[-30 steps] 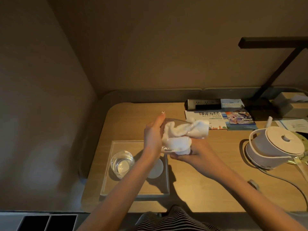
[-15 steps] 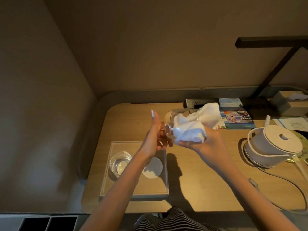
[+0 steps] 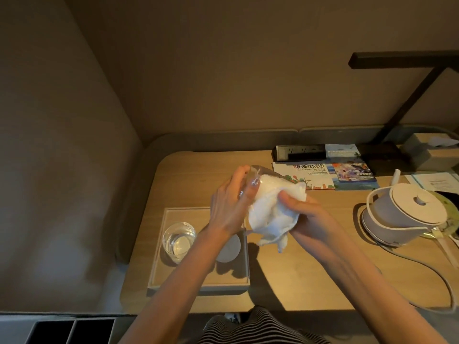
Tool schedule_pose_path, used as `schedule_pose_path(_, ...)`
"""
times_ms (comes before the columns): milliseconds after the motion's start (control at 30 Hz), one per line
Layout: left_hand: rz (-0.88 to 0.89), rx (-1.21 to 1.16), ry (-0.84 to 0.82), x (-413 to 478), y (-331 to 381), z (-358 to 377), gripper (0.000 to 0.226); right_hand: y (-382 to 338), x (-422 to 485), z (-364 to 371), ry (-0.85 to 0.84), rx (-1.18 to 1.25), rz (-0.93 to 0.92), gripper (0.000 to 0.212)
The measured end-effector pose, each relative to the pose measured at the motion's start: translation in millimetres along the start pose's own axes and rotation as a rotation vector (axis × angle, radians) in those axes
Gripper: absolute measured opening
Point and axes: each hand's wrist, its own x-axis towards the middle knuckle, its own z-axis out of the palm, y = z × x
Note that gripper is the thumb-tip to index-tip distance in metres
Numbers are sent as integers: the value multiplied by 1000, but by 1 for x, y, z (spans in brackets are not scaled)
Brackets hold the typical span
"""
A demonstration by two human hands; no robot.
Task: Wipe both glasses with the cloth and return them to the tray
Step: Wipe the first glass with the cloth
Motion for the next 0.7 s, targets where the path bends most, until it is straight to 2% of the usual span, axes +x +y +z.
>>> schedule_pose_path(67, -6, -21, -129, 0, -8, -4, 87, 2, 3, 2, 63, 37, -11, 35)
schedule_pose_path(167, -232, -359, -238, -1, -13, -9, 100, 5, -1, 3, 169, -219, -159, 35)
schedule_pose_path(233, -342, -420, -236, 1, -11, -11, 111, 2, -5, 1, 207, -602, -350, 29)
schedule_pose_path(300, -381, -367, -241, 6, -5, -14, 122, 1, -6, -1, 156, -1078, -579, 21)
schedule_pose_path(333, -407, -380, -251, 9, -3, -14, 116, 2, -5, -1, 121, -1229, -656, 20)
schedule_pose_path(400, -461, -483, -281, 9, 10, -14, 87, 6, -3, 1, 96, -1292, -659, 24)
schedule_pose_path(467, -448, -496, -252, 7, 15, -9, 71, 8, -2, 4, 104, -1260, -564, 26)
schedule_pose_path(533, -411, -449, -149, -2, 10, 0, 79, 4, -2, 7, 89, -1088, -410, 20)
schedule_pose_path(600, -250, -286, -31, -8, 5, 7, 90, 0, -1, 8, 75, -680, -226, 23)
schedule_pose_path(700, 67, 108, 96, -5, 6, 4, 69, -1, 5, -1, 59, 2, 44, 29)
